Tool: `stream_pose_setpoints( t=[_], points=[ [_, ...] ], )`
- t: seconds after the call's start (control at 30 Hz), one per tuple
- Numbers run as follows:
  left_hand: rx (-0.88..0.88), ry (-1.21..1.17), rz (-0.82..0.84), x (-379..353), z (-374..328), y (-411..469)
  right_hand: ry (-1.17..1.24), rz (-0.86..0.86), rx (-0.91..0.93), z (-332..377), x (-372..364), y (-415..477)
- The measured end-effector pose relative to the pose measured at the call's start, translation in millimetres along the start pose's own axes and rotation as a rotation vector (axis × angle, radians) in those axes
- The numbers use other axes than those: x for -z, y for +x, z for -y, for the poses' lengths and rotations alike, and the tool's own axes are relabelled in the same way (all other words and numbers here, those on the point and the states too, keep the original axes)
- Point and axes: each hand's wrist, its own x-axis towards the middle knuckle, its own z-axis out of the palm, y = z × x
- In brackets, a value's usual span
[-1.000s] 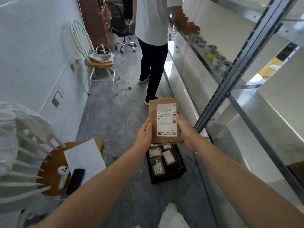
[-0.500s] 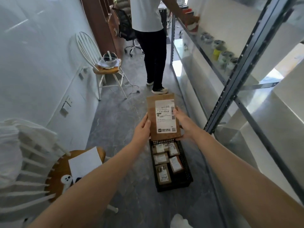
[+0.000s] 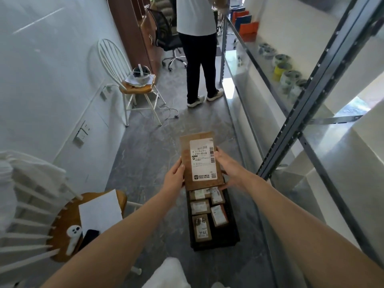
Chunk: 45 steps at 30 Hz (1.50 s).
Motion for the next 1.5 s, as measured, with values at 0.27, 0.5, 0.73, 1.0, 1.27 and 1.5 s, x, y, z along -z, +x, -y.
stream_pose_setpoints(
  t=[0.27, 0.5, 0.73, 1.0, 1.27, 1.5],
  points=[
    [-0.05, -0.019, -0.003, 20.6, -21.4, 41.8, -0.037, -0.218, 0.084, 21.1, -25.7, 40.2],
    [-0.032, -0.081, 0.012, 49.2, -39.9, 89.4, -0.053, -0.253, -0.039, 54.6, -53.0, 80.1],
    [0.011, -0.104, 0.074, 77.9, -61.0, 145.7, -0.192, -0.325, 0.017, 85.1, -74.8, 121.7],
    [0.074, -0.09, 0.168, 86.3, -59.2, 190.6, -0.043, -0.388, -0.107, 85.1, -79.9, 150.0],
    [0.123, -0.01, 0.248, 66.3, -52.1, 213.2, -0.033, -0.447, -0.183, 71.4, -58.3, 156.5],
    [0.104, 0.0, 0.243, 24.5, -55.8, 217.3, 0.001, -0.434, -0.182, 76.9, -12.5, 155.1]
  ],
)
